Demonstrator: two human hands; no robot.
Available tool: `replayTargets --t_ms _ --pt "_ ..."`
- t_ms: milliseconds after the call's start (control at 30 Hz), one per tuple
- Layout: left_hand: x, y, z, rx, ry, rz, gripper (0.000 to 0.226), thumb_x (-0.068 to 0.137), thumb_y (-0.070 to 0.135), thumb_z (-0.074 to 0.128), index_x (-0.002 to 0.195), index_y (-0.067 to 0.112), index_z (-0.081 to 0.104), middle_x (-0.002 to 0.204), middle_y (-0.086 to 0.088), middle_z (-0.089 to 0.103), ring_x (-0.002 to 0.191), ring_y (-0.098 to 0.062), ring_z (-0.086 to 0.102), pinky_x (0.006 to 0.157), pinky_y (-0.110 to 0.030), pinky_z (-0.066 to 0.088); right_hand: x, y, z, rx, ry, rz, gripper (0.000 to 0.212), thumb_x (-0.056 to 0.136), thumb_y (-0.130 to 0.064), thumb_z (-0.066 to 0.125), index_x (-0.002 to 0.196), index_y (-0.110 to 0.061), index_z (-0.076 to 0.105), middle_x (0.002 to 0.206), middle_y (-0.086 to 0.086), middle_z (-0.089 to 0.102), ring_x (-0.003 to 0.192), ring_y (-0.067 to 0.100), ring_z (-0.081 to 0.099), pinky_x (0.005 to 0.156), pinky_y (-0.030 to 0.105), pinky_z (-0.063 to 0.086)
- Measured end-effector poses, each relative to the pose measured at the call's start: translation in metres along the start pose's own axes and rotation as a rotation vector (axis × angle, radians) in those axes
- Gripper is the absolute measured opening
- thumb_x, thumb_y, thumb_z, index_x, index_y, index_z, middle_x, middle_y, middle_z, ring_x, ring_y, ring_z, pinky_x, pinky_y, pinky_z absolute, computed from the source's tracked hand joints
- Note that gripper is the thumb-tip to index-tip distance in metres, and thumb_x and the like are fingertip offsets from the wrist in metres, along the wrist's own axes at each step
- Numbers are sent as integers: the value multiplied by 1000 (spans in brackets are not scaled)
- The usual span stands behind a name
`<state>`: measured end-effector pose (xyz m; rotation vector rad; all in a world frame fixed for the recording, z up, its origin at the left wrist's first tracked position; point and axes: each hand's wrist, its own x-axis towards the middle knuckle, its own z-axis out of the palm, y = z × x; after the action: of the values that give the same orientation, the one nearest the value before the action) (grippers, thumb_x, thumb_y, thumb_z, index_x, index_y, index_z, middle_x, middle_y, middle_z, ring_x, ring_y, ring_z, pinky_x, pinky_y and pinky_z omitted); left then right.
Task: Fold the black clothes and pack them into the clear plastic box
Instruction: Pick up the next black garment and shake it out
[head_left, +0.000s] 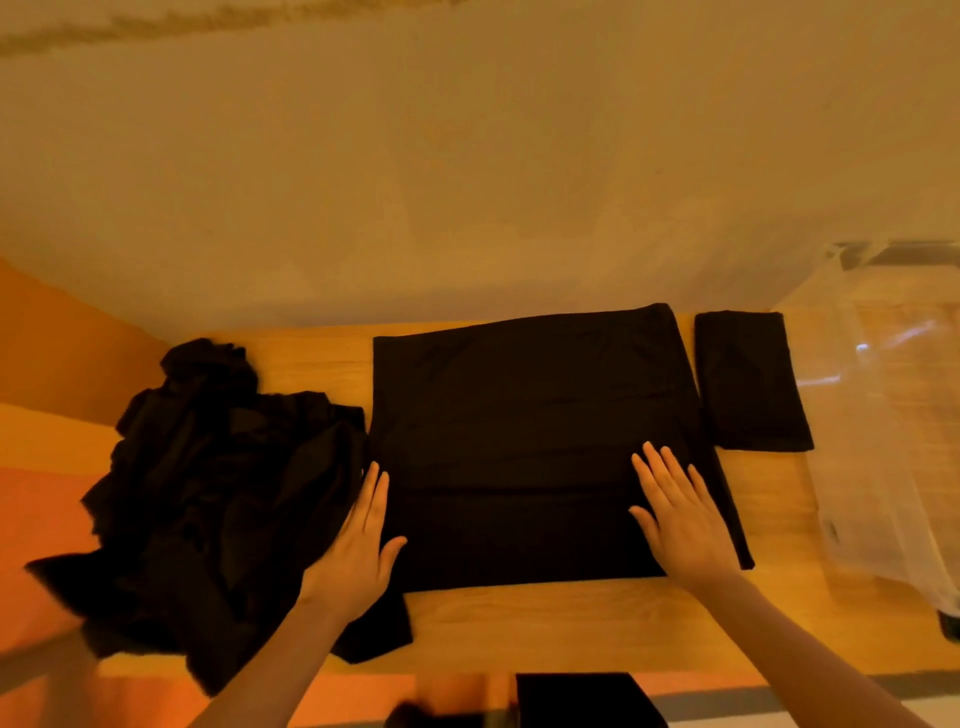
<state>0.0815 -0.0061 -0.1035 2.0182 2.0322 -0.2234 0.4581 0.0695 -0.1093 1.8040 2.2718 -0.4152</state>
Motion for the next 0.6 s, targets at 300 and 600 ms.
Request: replayTargets --t_ms 300,600 --pt "-11 -1 3 -20 49 66 72 95 54 7 143 1 21 150 -9 23 142 -26 15 109 -42 34 -17 5 4 21 74 -112 69 92 -61 0 145 -19 13 152 0 16 144 13 2 116 31 0" --pt "-55 43 38 129 -68 285 65 94 52 21 142 8 25 146 -11 37 144 -21 -8 113 -39 5 -89 52 18 -60 -45 -98 66 94 -59 14 144 -16 21 149 4 29 144 11 0 112 33 8"
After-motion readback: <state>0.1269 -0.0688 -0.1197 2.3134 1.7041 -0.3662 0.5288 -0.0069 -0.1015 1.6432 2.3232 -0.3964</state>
